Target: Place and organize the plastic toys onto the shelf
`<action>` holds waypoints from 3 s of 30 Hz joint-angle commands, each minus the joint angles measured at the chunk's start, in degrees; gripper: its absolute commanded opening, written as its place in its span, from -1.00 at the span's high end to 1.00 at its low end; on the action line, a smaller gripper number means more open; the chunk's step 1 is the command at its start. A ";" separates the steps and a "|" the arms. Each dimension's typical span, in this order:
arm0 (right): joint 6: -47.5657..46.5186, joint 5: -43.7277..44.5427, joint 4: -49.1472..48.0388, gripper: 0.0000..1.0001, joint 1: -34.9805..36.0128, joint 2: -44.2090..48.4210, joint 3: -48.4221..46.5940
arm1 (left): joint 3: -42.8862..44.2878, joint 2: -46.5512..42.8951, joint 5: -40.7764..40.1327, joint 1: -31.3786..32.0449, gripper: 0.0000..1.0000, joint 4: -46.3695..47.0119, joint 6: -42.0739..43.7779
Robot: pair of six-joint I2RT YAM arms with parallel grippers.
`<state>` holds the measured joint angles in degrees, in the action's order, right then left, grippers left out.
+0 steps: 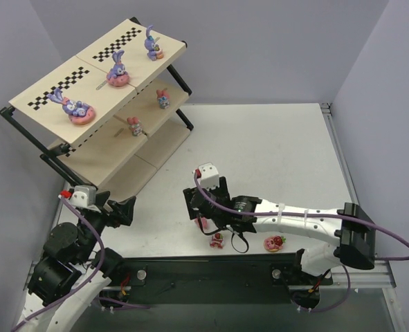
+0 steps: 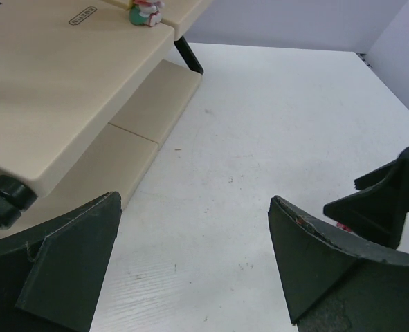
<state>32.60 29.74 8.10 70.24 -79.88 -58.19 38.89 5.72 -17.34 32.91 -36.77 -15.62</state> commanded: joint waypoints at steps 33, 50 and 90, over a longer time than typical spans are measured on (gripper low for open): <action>-38.82 -35.44 -13.37 0.50 -3.35 -20.40 -5.60 | -0.22 1.76 4.60 -0.30 -0.95 2.85 0.85; -51.14 -39.85 -15.13 0.01 -6.60 -29.81 -11.86 | -0.13 2.37 5.30 -0.30 -0.94 3.11 1.11; 37.00 15.78 0.16 -0.53 9.39 -37.88 -13.70 | 0.57 -10.55 -7.71 -1.09 -0.95 2.50 0.06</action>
<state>61.45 40.18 5.13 80.18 -114.65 -69.84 38.65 0.38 -24.23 32.14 -36.16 -15.49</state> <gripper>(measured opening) 0.772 0.972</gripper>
